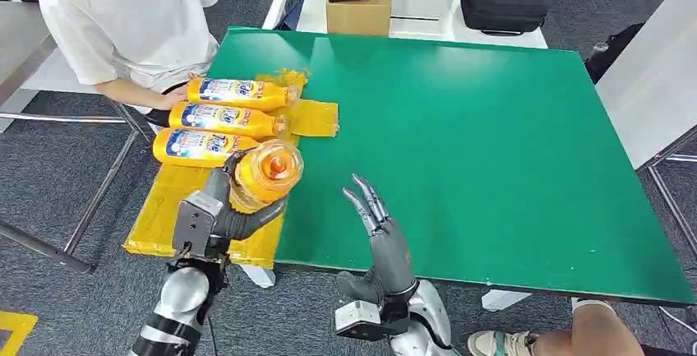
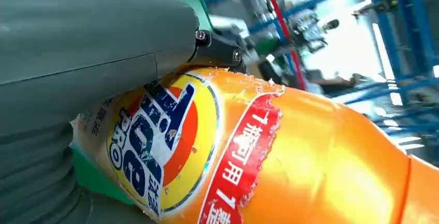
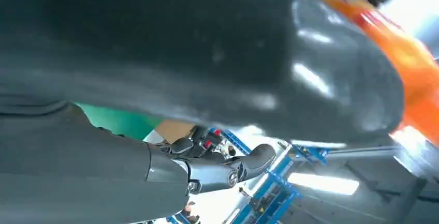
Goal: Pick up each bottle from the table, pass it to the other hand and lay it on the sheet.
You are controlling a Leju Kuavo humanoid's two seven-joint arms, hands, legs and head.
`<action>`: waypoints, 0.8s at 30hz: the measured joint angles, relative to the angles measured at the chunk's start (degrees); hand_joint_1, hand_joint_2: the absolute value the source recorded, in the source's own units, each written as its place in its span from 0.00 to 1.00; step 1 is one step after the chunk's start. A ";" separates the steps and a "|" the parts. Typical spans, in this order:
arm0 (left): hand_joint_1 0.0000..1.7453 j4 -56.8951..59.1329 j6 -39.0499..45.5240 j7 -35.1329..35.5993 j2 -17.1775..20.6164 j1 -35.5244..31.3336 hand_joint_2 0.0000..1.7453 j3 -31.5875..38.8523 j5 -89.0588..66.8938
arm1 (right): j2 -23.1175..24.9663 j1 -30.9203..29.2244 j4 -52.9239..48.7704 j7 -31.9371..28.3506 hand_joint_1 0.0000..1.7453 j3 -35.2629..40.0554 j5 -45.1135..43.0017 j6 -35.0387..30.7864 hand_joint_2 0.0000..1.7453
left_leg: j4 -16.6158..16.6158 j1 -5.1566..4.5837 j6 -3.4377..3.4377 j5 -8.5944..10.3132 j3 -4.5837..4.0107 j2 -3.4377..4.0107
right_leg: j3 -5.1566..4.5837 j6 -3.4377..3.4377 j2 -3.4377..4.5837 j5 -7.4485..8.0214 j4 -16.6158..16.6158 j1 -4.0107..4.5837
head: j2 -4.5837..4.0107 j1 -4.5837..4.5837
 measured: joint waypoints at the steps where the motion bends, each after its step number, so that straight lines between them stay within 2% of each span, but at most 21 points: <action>1: 1.00 0.79 -0.18 0.11 0.57 -0.58 1.00 1.12 -1.54 | -0.09 0.03 -0.11 -0.28 0.00 -0.18 -0.83 1.31 0.00 | 0.00 0.00 0.00 0.00 0.00 0.00 | 0.00 0.00 0.00 0.00 0.00 0.00 | 0.00 0.00; 6: 1.00 5.06 0.17 1.71 3.92 -2.95 1.00 5.02 -15.02 | -0.31 0.12 -0.13 -1.73 0.00 -1.40 -2.76 5.98 0.00 | 0.00 0.00 0.00 0.00 -0.01 -0.02 | 0.00 0.00 0.00 0.00 0.00 -0.01 | 0.00 0.02; 9: 1.00 9.33 -0.56 3.28 7.76 -4.15 1.00 5.32 -25.93 | -0.31 0.10 -0.33 -2.23 0.00 -1.97 -3.02 7.85 0.00 | 0.00 0.00 -0.01 0.00 -0.01 0.05 | -0.04 -0.01 0.01 0.00 0.00 -0.01 | 0.00 -0.02; 12: 1.00 14.42 -1.97 3.56 10.57 -5.94 1.00 5.96 -28.87 | -0.31 0.09 -0.33 -2.54 0.00 -2.38 -3.02 8.67 0.00 | 0.00 0.01 -0.01 0.00 -0.01 0.05 | -0.04 -0.01 0.02 0.00 0.00 0.00 | 0.00 0.02; 19: 1.00 19.75 -2.14 5.08 13.47 -7.57 1.00 6.65 -32.00 | -0.31 0.08 -0.33 -2.78 0.00 -2.49 -3.02 9.08 0.00 | 0.00 0.02 -0.01 0.01 -0.03 0.00 | -0.02 -0.01 0.01 0.00 0.01 0.00 | 0.00 0.02; 24: 1.00 25.34 -5.40 5.53 16.53 -9.82 1.00 6.41 -36.36 | -0.31 -0.03 -0.24 -3.08 0.00 -2.56 -3.66 9.74 0.00 | 0.00 0.01 -0.02 0.00 -0.02 0.04 | -0.03 -0.01 0.01 -0.01 0.00 -0.01 | -0.02 0.02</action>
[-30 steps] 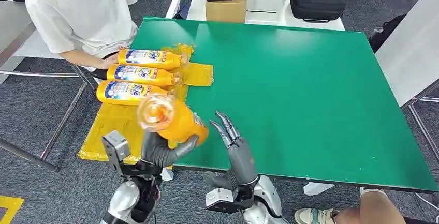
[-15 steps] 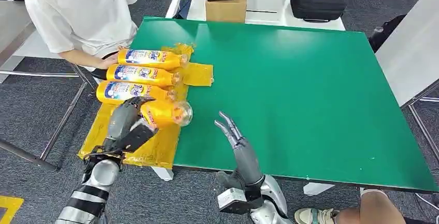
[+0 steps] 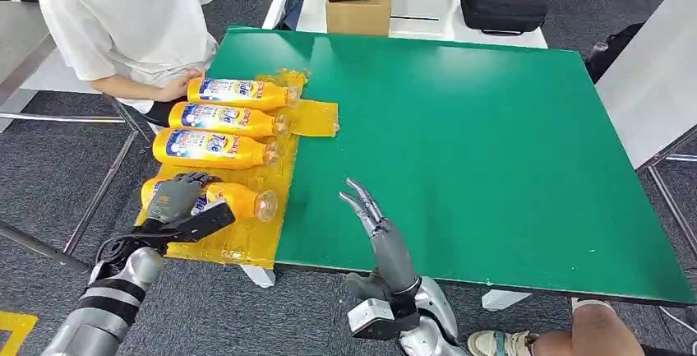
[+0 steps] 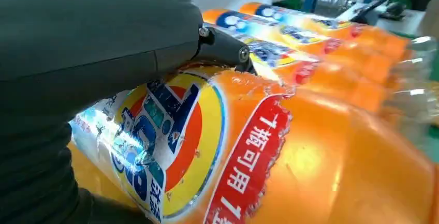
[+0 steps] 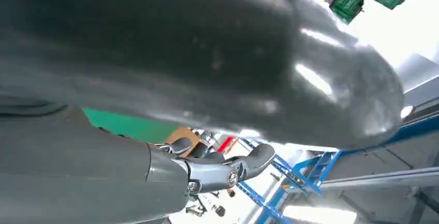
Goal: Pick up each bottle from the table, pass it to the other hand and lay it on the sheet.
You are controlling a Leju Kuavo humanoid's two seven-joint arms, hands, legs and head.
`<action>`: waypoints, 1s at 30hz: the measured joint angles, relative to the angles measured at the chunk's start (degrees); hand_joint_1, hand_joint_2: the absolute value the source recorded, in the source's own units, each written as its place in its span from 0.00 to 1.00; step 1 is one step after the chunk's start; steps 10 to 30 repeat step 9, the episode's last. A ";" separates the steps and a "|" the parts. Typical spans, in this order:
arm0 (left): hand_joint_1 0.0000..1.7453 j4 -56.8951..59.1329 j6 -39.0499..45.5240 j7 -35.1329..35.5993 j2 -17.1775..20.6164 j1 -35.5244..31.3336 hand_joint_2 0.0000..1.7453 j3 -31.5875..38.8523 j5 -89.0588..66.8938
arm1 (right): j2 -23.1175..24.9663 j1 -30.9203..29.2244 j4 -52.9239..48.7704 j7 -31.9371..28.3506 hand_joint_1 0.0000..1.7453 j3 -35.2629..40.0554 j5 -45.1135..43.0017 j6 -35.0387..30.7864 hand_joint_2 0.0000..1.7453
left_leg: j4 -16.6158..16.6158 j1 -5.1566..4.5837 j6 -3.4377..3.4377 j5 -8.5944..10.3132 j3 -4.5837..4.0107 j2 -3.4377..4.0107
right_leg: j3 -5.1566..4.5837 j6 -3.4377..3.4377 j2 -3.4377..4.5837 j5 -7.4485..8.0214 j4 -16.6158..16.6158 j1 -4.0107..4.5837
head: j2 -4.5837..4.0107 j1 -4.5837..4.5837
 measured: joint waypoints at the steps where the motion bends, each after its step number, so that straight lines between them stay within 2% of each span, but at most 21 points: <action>1: 0.70 0.72 -0.04 -0.50 0.35 -0.10 1.00 0.00 -0.44 | 0.00 -0.08 0.04 -0.07 0.00 -0.07 -0.09 0.09 0.00 | 0.00 0.00 0.00 0.00 0.01 0.00 | 0.00 0.00 0.00 0.00 0.00 0.00 | 0.00 -0.04; 2: 0.54 1.39 -0.04 -0.98 0.52 -0.24 1.00 -0.02 -0.96 | 0.00 -0.18 0.13 -0.15 0.00 -0.15 -0.11 0.18 0.00 | 0.00 0.01 0.00 0.00 0.02 0.00 | 0.00 0.00 0.00 0.00 0.00 0.01 | 0.02 -0.02; 3: 0.48 1.81 -0.09 -1.35 0.54 -0.44 1.00 -0.13 -1.09 | 0.00 -0.30 0.22 -0.26 0.00 -0.30 -0.15 0.33 0.00 | 0.00 0.01 0.00 0.00 0.04 -0.01 | 0.01 -0.01 0.00 0.00 0.01 0.01 | 0.02 -0.02; 4: 0.48 2.18 -0.22 -1.51 0.50 -0.67 1.00 -0.35 -1.09 | 0.00 -0.46 0.31 -0.33 0.00 -0.31 -0.17 0.46 0.00 | 0.00 0.01 0.00 0.00 0.05 -0.03 | 0.04 -0.01 -0.01 -0.01 0.01 0.01 | 0.02 -0.02; 6: 0.06 2.99 -1.56 -3.15 -0.15 -1.36 1.00 -0.70 1.24 | 0.00 -0.91 0.68 -0.46 0.00 -0.31 -0.20 0.85 0.00 | -0.01 0.00 0.00 0.00 0.12 -0.05 | 0.14 -0.02 -0.01 -0.01 0.01 0.00 | 0.02 -0.04; 7: 0.01 3.14 -2.74 -3.99 -0.18 -1.65 1.00 -0.70 2.70 | 0.00 -1.03 0.87 -0.50 0.00 -0.31 -0.22 1.07 0.00 | -0.01 0.00 0.00 0.01 0.17 -0.11 | 0.21 -0.02 -0.04 -0.02 0.01 0.00 | 0.02 -0.02; 30: 0.00 3.19 -4.48 -5.20 -0.44 -1.71 1.00 -0.87 4.79 | 0.00 -1.30 1.22 -0.55 0.00 -0.31 -0.22 1.20 0.00 | -0.01 0.00 0.00 0.00 0.27 -0.16 | 0.32 -0.03 -0.08 -0.04 0.01 0.00 | 0.02 -0.04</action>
